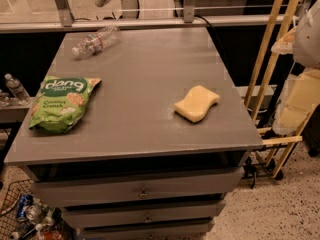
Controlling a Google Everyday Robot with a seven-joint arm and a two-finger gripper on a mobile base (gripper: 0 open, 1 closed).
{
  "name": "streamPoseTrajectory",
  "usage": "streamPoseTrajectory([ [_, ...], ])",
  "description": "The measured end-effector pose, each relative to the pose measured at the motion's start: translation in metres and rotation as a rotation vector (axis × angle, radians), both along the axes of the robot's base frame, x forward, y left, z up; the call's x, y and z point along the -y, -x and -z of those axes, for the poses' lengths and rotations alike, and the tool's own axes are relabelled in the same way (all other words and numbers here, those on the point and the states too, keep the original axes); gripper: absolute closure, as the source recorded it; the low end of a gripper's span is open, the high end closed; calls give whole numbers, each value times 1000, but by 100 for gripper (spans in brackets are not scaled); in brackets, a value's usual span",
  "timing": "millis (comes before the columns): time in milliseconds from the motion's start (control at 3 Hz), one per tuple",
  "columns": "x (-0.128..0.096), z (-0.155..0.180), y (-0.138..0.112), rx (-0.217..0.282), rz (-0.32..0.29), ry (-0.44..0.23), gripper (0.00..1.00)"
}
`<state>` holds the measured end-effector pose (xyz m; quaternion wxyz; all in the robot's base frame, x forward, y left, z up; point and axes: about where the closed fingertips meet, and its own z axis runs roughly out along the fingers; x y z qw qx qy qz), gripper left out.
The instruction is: Move sponge near green rice chip bag
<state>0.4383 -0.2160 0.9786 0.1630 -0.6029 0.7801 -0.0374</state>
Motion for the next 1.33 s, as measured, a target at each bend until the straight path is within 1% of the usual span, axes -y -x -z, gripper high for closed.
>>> streamPoseTrajectory([
  [667, -5, -2, -5, 17, -23, 6, 0],
  [1000, -32, 19, -36, 18, -156, 2, 0],
  [1333, -67, 57, -73, -2, -335, -11, 0],
])
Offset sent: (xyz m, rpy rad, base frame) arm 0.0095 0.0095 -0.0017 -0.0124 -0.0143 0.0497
